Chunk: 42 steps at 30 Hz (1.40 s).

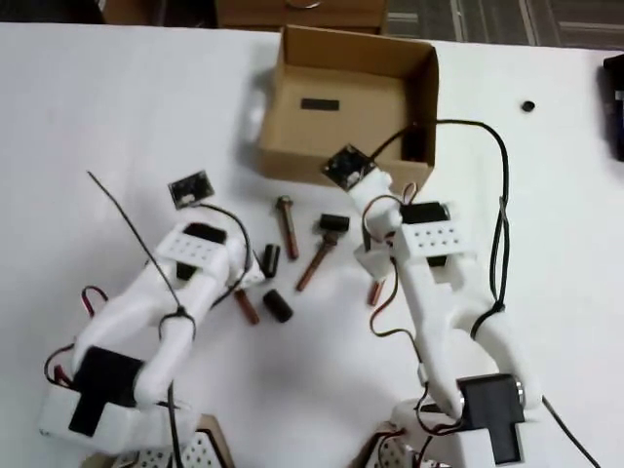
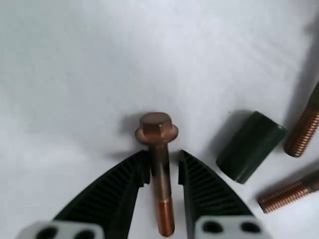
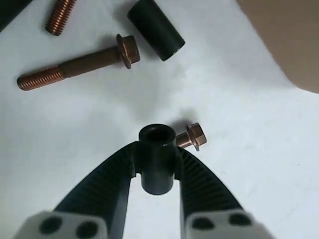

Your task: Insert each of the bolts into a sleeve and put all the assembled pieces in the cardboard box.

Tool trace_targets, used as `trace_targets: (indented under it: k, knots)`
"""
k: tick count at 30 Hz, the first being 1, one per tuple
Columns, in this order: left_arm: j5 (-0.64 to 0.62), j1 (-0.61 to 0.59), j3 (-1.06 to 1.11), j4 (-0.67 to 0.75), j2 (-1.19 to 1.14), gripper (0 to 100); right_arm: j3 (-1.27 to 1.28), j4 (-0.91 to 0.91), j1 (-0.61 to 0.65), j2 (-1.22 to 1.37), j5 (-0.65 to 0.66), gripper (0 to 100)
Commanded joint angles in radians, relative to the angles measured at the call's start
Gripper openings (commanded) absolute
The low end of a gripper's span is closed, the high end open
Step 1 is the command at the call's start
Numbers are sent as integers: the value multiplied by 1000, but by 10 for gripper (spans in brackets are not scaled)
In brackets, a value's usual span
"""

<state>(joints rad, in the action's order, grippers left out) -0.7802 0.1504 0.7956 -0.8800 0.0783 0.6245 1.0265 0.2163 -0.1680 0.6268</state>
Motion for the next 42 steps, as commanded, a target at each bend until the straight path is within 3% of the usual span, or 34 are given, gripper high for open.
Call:
trace_targets:
  k: [1,7,10,18,26,31,35,42]
  knots:
    - [-3,-12,-33,31,-28,121,-6,-10,-5,-54,-6,20]
    - [-3,-18,-33,29,-60,108,-6,-10,-5,-54,-6,20]
    - [-3,-44,-54,20,-48,12,-6,-10,-5,-54,-6,20]
    - [3,-72,-211,-115,-44,21,-6,-10,-5,-54,-6,20]
    - [72,-66,-521,-333,-43,20,-5,-18,-4,-131,-6,20]
    - [127,-66,-722,-439,23,20,121,-127,4,-312,-8,20]
    - [187,-64,-720,-397,190,20,267,-223,5,-487,-9,20]
    - [252,8,-487,-226,414,20,390,-239,151,-638,-233,20]
